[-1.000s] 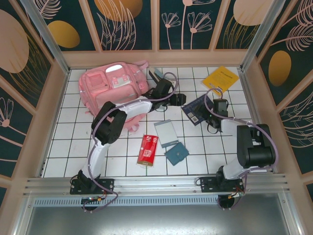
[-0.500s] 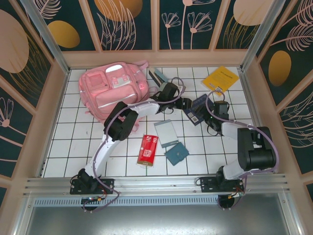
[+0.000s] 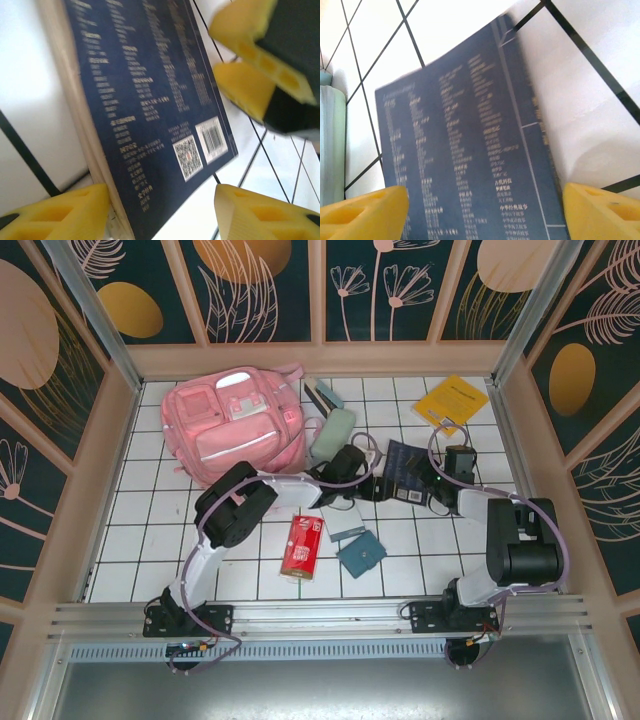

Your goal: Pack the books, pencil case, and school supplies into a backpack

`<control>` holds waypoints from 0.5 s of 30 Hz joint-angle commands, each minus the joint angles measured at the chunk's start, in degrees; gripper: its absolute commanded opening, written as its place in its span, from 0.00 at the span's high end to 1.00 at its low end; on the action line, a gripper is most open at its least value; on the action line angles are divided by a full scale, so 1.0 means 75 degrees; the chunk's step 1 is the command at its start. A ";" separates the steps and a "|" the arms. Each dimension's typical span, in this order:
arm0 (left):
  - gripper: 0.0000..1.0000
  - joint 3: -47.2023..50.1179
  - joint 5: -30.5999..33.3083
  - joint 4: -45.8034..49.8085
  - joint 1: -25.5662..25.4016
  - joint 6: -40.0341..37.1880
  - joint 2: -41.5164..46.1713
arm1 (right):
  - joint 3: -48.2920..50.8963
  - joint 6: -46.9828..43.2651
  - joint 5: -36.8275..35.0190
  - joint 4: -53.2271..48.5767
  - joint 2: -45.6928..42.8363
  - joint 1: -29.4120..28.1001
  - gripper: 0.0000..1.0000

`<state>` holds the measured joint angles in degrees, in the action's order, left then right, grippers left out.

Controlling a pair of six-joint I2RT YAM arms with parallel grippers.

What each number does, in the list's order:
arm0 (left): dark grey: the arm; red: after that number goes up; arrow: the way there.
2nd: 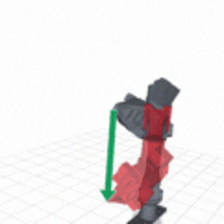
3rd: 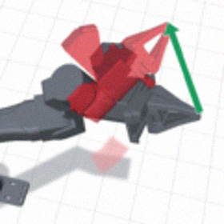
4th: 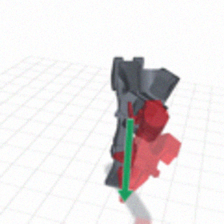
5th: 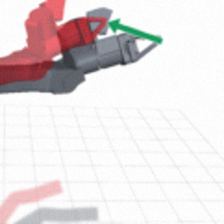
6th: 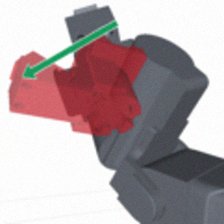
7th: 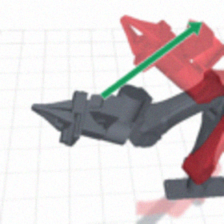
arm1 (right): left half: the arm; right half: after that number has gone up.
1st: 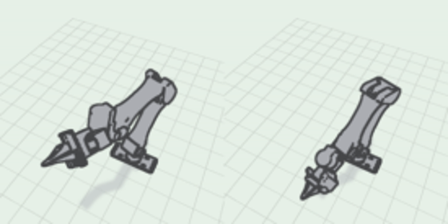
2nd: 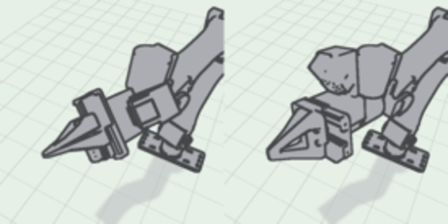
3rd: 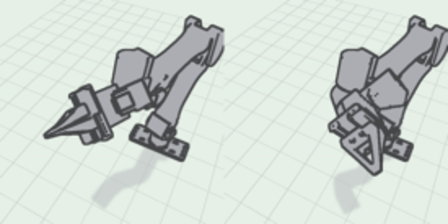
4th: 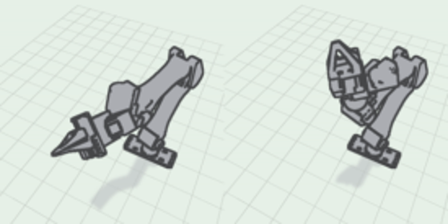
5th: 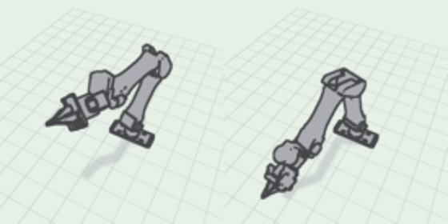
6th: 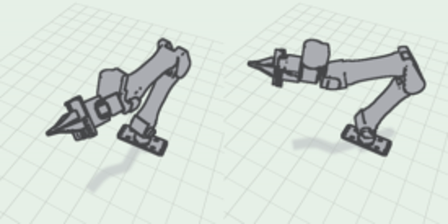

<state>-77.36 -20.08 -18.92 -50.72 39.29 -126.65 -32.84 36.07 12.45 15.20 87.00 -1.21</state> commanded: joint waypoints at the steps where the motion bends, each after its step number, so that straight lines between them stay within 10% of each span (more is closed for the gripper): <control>1: 0.39 0.0448 0.0568 -0.0028 -0.0279 0.0386 0.0477 | 0.0098 -0.0196 0.0334 -0.0116 -0.0309 -0.0066 0.22; 15: 0.54 -0.2010 0.2227 0.1879 0.0026 0.0358 -0.0885 | 0.0018 -0.0718 -0.0547 -0.0534 -0.0251 -0.0049 0.22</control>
<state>-89.27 -5.17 -9.67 -50.68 41.12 -129.25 -32.82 32.25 9.87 12.23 84.68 -1.39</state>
